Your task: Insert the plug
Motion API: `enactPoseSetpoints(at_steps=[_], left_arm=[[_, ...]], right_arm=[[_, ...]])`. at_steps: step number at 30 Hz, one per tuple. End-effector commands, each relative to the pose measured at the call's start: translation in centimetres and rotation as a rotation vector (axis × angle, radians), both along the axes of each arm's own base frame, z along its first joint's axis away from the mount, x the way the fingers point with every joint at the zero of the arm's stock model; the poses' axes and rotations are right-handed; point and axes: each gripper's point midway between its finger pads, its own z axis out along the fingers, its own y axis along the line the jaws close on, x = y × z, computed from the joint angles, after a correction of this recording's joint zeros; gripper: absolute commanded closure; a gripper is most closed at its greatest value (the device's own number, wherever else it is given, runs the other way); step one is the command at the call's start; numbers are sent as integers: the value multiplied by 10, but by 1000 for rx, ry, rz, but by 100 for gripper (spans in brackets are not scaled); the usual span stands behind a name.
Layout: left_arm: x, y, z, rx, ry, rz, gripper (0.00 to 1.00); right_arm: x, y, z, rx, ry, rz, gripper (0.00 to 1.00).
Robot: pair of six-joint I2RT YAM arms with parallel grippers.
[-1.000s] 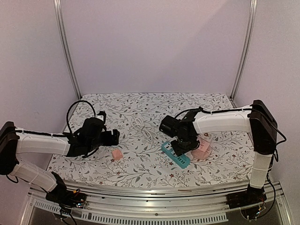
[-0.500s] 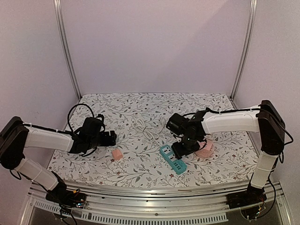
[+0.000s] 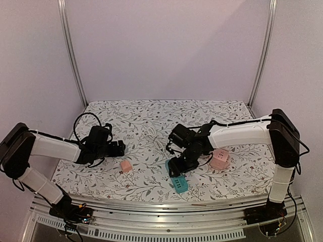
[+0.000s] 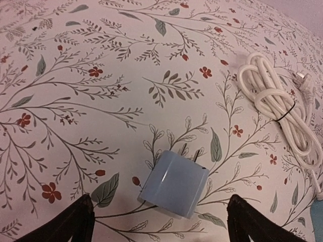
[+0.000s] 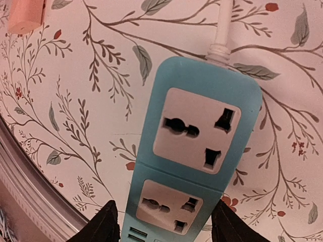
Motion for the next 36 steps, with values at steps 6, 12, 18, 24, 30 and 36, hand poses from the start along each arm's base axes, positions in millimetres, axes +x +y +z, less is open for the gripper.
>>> enactPoseSetpoints(at_steps=[6,12,18,24,30,36], left_arm=[[7,-4,-16,-20,35,-26,13],[7,-13,-21,-18,66,-74,21],[9,-19,-27,5,91,-105,24],[9,-27,-37,10,128,-130,31],[4,-39,-34,-6,132,-148,37],[2,-64,-31,-31,131,-168,34]], right_arm=[[-15,28,13,119,45,62,38],[-7,12,29,85,-35,35,38],[-4,-7,41,49,-93,20,36],[-6,-15,56,62,-122,20,35],[-6,-24,64,55,-150,14,33],[-7,-31,72,58,-171,7,32]])
